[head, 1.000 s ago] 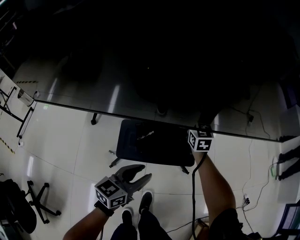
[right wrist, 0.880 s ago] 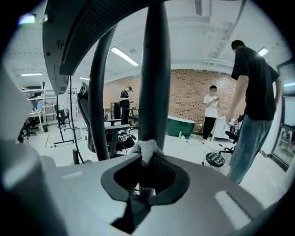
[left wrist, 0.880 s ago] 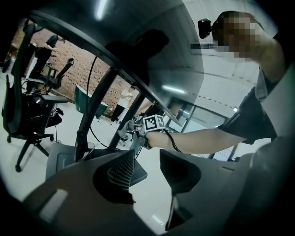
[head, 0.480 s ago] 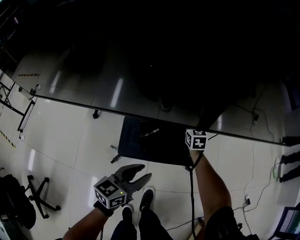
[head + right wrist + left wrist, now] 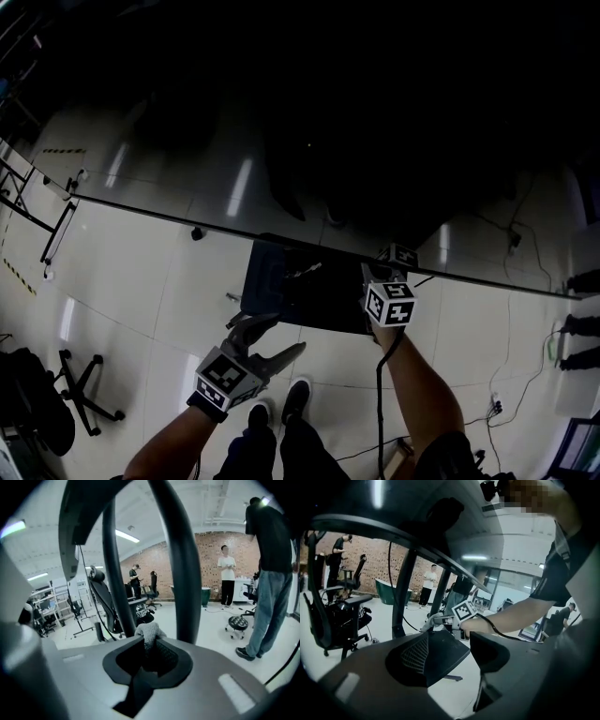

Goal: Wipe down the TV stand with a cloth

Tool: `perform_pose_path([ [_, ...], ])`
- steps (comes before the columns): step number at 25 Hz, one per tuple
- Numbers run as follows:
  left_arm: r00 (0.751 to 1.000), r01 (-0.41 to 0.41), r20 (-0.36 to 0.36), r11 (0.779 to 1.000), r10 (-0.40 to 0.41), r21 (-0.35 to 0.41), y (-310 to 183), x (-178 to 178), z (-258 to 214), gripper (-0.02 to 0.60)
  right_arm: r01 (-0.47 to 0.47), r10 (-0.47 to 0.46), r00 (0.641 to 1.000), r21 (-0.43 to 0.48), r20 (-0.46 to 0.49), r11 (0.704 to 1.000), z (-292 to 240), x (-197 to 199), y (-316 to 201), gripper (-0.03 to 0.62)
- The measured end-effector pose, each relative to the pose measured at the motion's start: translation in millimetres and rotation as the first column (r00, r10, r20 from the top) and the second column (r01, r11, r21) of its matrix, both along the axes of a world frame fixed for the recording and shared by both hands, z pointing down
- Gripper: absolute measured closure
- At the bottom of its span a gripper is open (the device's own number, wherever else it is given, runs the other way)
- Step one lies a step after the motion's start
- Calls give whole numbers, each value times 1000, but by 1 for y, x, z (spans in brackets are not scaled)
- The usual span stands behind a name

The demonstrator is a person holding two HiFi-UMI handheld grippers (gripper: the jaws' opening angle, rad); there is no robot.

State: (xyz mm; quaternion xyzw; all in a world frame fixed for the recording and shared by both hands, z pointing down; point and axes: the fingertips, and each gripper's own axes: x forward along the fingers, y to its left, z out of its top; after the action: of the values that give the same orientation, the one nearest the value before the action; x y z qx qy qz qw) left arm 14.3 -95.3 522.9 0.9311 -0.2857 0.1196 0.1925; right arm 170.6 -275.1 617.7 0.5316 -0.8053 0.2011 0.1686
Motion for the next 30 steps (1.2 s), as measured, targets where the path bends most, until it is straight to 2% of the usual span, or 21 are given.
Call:
perform_pose_path([
  [3,1000,1,10,998,-2,61,-10,3,-9,247,54,-58,993,36,105,998,-40,-25,28,559],
  [5,1000,-10,18,996,8,91,-18,3,-14,241,87,-95,981,56,167,995,-65,-46,50,559],
  [7,999,-36,29,993,33,111,-23,1,-15,248,109,-119,964,52,238,993,-84,-71,75,559],
  [9,997,-69,49,988,62,135,-29,1,-16,300,133,-140,944,45,297,990,-100,-95,97,559],
  [12,991,-119,85,977,106,175,-34,1,-19,302,175,-176,925,36,336,984,-117,-128,122,557],
  [17,972,-203,161,956,171,210,-32,-7,-22,279,212,-205,904,23,376,977,-135,-162,135,554],
  [20,966,-213,190,952,172,220,-33,-24,-20,281,238,-222,882,14,415,971,-140,-181,138,546],
  [23,972,-202,167,955,167,217,-38,-37,-20,330,276,-242,855,-7,460,961,-137,-197,138,539],
  [26,969,-225,145,955,198,196,-34,-39,-13,435,297,-248,828,-18,502,955,-132,-205,136,522],
  [27,970,-223,143,957,198,186,-33,-41,-9,479,303,-251,825,-20,505,953,-130,-207,136,513],
  [30,982,-162,124,978,146,131,-38,-49,11,511,329,-267,833,-46,485,943,-112,-210,137,481],
])
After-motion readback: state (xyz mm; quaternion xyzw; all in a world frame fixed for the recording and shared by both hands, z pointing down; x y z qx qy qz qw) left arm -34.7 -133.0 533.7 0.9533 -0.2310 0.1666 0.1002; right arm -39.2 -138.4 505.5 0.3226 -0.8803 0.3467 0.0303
